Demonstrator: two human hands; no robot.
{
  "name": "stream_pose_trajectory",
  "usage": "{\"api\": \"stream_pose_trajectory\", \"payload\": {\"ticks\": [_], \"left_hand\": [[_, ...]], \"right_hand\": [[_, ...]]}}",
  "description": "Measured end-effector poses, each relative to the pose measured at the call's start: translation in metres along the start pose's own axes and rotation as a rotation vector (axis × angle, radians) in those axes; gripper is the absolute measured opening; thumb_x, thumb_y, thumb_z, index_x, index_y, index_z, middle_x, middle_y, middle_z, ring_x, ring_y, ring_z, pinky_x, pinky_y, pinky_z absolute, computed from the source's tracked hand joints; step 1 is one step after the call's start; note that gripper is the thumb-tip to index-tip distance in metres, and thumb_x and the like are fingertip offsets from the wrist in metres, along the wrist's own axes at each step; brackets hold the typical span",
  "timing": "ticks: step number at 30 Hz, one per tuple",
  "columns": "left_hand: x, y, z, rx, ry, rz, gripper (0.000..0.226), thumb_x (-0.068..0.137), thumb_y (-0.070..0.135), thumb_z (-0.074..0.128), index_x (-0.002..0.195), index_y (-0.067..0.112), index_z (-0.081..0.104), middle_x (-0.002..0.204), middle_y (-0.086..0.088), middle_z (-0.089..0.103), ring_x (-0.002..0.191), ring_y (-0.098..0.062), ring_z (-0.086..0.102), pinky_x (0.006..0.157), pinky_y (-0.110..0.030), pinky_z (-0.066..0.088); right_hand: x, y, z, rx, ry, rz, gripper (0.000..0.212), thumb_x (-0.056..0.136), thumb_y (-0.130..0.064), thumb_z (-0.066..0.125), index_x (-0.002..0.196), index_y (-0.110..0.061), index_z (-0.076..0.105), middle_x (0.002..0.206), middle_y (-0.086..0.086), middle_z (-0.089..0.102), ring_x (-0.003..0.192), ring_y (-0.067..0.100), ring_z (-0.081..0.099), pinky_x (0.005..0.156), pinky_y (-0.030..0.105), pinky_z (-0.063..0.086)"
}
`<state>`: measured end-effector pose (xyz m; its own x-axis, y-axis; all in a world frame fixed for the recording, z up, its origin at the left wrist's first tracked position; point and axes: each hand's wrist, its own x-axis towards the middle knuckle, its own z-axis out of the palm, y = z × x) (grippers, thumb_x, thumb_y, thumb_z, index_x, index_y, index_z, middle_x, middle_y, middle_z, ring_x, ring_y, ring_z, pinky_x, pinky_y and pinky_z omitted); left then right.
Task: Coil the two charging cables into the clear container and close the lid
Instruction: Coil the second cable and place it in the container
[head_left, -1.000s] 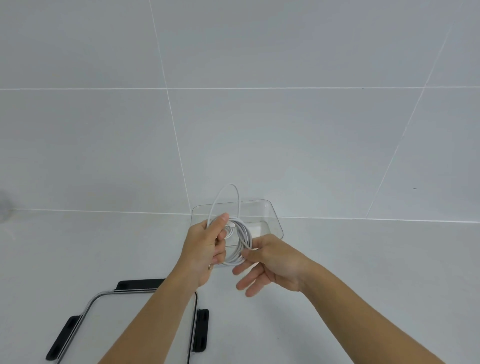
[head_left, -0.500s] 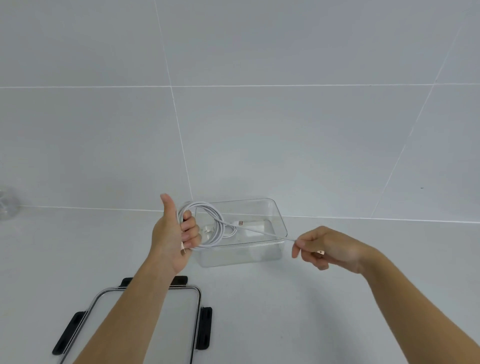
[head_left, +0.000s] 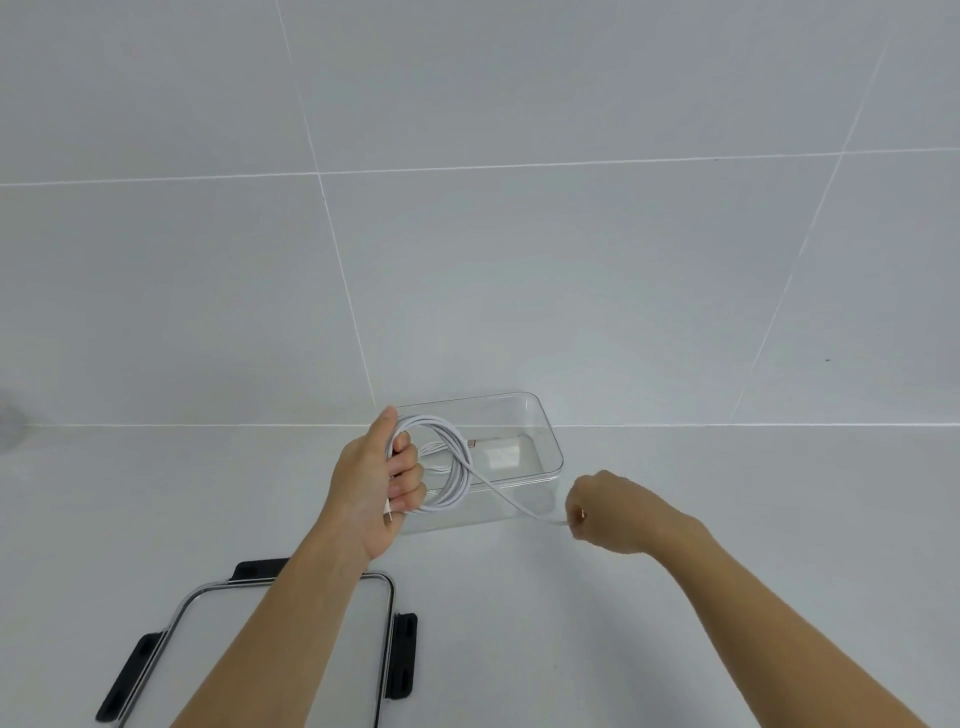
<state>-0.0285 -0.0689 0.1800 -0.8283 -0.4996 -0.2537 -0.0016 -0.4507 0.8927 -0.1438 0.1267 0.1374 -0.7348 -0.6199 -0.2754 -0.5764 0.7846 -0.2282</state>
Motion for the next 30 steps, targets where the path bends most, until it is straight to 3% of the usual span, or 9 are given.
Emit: {"api": "stream_pose_trajectory", "payload": {"ticks": [4, 6, 8, 13, 17, 21, 23, 26, 30], "left_hand": [[-0.002, 0.001, -0.001, -0.016, 0.004, 0.009, 0.041, 0.095, 0.034, 0.045, 0.058, 0.017, 0.038, 0.042, 0.007, 0.025, 0.031, -0.008, 0.018, 0.033, -0.017, 0.014], [-0.004, 0.001, -0.002, -0.034, -0.001, -0.010, 0.041, 0.094, 0.034, 0.046, 0.058, 0.017, 0.038, 0.042, 0.007, 0.025, 0.031, -0.008, 0.018, 0.033, -0.017, 0.014], [-0.005, -0.001, -0.001, -0.045, -0.011, -0.037, 0.041, 0.094, 0.034, 0.047, 0.058, 0.017, 0.039, 0.043, 0.007, 0.025, 0.031, -0.008, 0.019, 0.033, -0.016, 0.013], [-0.007, -0.011, 0.005, -0.040, -0.059, -0.106, 0.043, 0.093, 0.035, 0.049, 0.055, 0.018, 0.039, 0.042, 0.007, 0.026, 0.031, -0.007, 0.019, 0.032, -0.015, 0.013], [-0.008, -0.015, 0.008, -0.048, -0.093, -0.133, 0.043, 0.093, 0.035, 0.048, 0.055, 0.017, 0.039, 0.043, 0.007, 0.026, 0.030, -0.007, 0.019, 0.030, -0.014, 0.015], [-0.007, -0.017, 0.008, -0.039, -0.094, -0.126, 0.044, 0.094, 0.035, 0.048, 0.055, 0.017, 0.040, 0.043, 0.006, 0.025, 0.030, -0.007, 0.019, 0.030, -0.014, 0.015], [-0.007, -0.019, 0.007, -0.034, -0.087, -0.122, 0.044, 0.094, 0.035, 0.048, 0.055, 0.016, 0.040, 0.042, 0.006, 0.025, 0.030, -0.007, 0.018, 0.030, -0.014, 0.015], [-0.005, -0.023, 0.007, 0.025, -0.072, -0.093, 0.043, 0.094, 0.034, 0.047, 0.057, 0.015, 0.038, 0.043, 0.005, 0.024, 0.032, -0.008, 0.017, 0.032, -0.015, 0.014], [-0.001, -0.030, 0.008, 0.056, -0.046, -0.053, 0.043, 0.095, 0.035, 0.045, 0.057, 0.015, 0.037, 0.043, 0.005, 0.024, 0.032, -0.007, 0.017, 0.031, -0.016, 0.014]], "right_hand": [[0.005, -0.011, 0.013, 0.277, 0.198, -0.145, 0.021, 0.092, -0.014, 0.050, 0.073, -0.018, 0.059, 0.069, -0.002, 0.049, 0.067, 0.016, 0.044, 0.057, 0.021, 0.035], [0.007, -0.016, 0.016, 0.551, 0.261, -0.153, 0.025, 0.094, -0.006, 0.046, 0.078, -0.013, 0.065, 0.068, -0.002, 0.052, 0.062, 0.013, 0.045, 0.056, 0.016, 0.036], [0.006, -0.020, 0.017, 0.934, 0.252, -0.147, 0.027, 0.093, 0.002, 0.044, 0.094, -0.006, 0.069, 0.072, 0.000, 0.059, 0.061, 0.010, 0.052, 0.059, 0.012, 0.042], [0.002, -0.034, 0.017, 1.553, 0.104, -0.254, 0.020, 0.093, 0.000, 0.046, 0.088, -0.004, 0.065, 0.072, 0.008, 0.065, 0.056, 0.017, 0.058, 0.058, 0.024, 0.045], [0.003, -0.041, 0.017, 1.788, -0.022, -0.226, 0.012, 0.091, -0.004, 0.050, 0.083, -0.007, 0.059, 0.067, 0.003, 0.061, 0.055, 0.015, 0.057, 0.061, 0.029, 0.041], [0.005, -0.045, 0.019, 1.912, -0.194, -0.236, 0.010, 0.076, -0.018, 0.065, 0.074, -0.011, 0.057, 0.077, 0.000, 0.062, 0.076, 0.015, 0.059, 0.072, 0.035, 0.049], [0.005, -0.048, 0.021, 1.955, -0.259, -0.229, 0.012, 0.080, -0.020, 0.060, 0.073, -0.011, 0.061, 0.079, 0.003, 0.064, 0.083, 0.018, 0.061, 0.073, 0.037, 0.052], [0.006, -0.053, 0.022, 2.068, -0.337, -0.211, 0.033, 0.093, -0.028, 0.043, 0.082, -0.004, 0.062, 0.083, 0.010, 0.066, 0.078, 0.022, 0.066, 0.070, 0.039, 0.054], [0.003, -0.063, 0.021, 2.139, -0.385, -0.349, 0.015, 0.077, -0.015, 0.064, 0.086, -0.006, 0.055, 0.070, 0.007, 0.055, 0.062, 0.019, 0.056, 0.066, 0.032, 0.048]]}}
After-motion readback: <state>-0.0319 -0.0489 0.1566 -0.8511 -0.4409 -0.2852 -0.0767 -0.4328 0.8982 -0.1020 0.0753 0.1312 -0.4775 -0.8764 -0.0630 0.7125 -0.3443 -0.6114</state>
